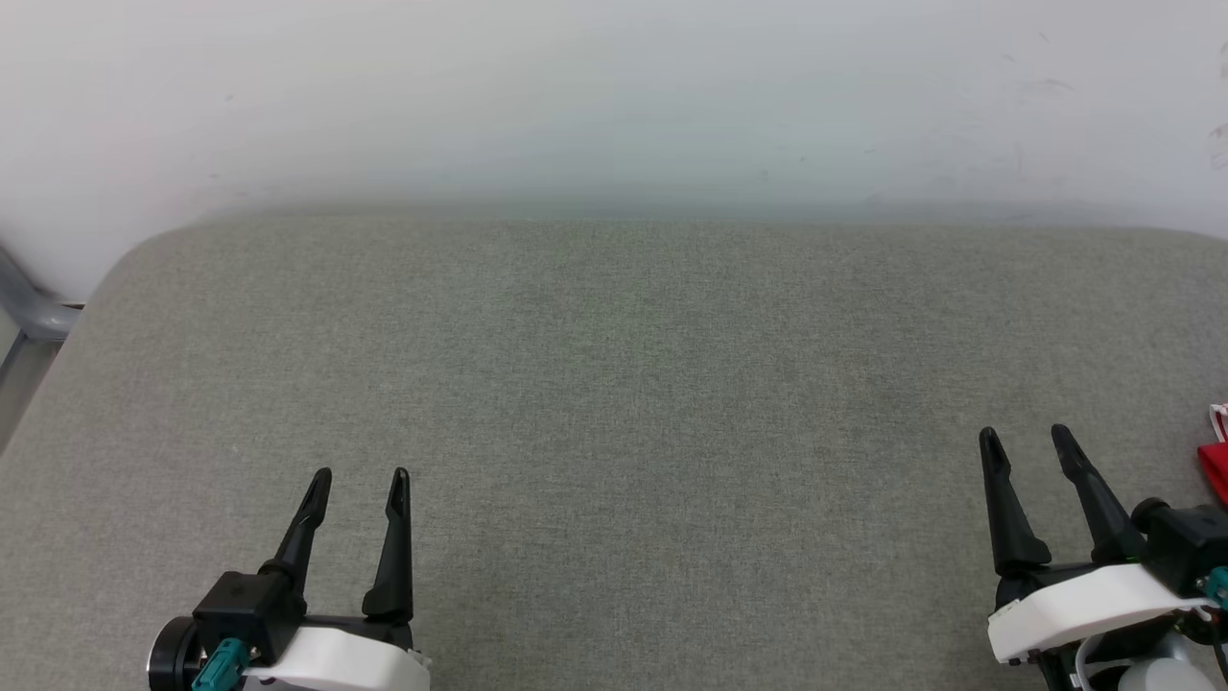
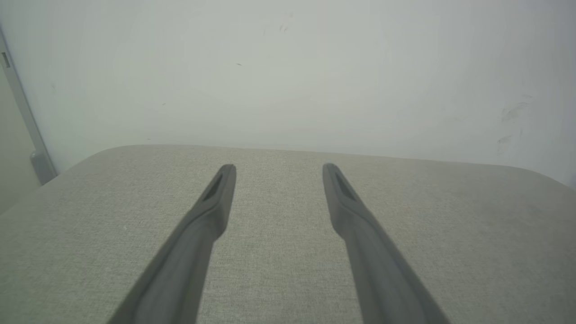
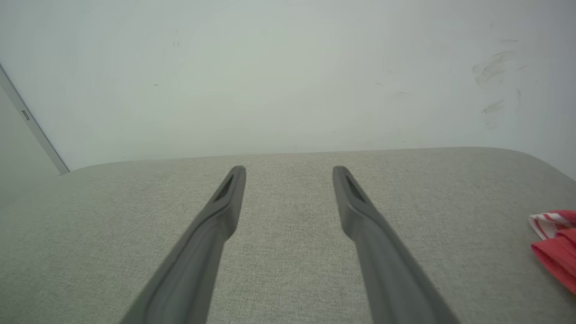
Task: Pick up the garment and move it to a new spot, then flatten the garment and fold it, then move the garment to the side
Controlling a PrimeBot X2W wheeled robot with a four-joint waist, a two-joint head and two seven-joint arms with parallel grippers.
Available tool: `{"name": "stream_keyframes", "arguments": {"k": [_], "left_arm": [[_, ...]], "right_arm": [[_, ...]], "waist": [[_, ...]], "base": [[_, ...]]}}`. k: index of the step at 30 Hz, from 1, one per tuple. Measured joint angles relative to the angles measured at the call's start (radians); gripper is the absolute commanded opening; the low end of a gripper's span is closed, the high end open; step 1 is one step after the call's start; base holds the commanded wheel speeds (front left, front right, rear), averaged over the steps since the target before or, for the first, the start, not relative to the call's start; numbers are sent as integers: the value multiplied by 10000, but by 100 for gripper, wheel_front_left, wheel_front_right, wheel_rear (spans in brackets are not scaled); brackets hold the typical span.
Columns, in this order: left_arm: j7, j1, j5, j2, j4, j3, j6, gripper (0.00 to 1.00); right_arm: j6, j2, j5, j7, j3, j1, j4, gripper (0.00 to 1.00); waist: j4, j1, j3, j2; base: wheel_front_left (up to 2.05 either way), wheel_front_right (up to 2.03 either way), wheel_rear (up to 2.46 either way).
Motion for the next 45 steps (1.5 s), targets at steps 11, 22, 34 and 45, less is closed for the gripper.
{"name": "stream_keyframes", "arguments": {"k": [11, 22, 34, 45], "left_arm": [[58, 105, -15, -82, 316, 17, -46, 0], [587, 83, -2077, -88, 591, 115, -48, 0], [1106, -158, -4136, -90, 780, 295, -58, 0], [1528, -320, -5772, -92, 963, 385, -59, 0]], "right_arm": [[2, 77, 104, 94, 46, 174, 278, 0], [0, 155, 1992, 548, -81, 191, 380, 0], [0, 270, 3891, 957, -217, 156, 435, 0], [0, 368, 5405, 1327, -313, 89, 493, 0]], "waist": [[-2, 2, 54, 0], [-36, 2, 32, 0], [-73, 2, 8, 0], [-107, 2, -13, 0]], "base": [[0, 0, 0], [0, 0, 0], [0, 0, 0], [0, 0, 0]]}}
